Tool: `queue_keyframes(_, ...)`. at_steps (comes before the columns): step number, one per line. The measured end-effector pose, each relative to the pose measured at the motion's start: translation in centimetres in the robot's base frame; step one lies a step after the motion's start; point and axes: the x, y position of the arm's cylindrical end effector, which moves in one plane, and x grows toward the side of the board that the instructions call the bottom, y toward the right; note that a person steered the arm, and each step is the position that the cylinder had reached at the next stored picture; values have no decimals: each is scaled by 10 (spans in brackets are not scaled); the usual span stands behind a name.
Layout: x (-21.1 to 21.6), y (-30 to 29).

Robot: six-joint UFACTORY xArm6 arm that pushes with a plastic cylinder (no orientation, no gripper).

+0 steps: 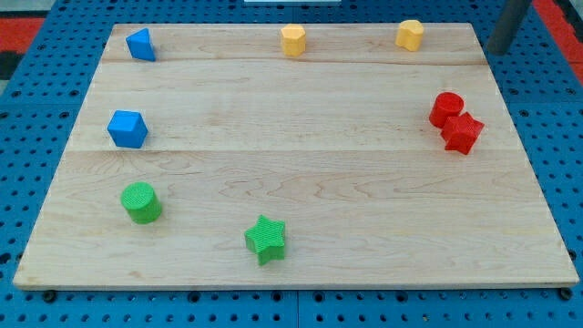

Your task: Move the yellow heart to the bottom of the yellow hexagon

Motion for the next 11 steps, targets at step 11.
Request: queue_keyframes(11, 30, -272)
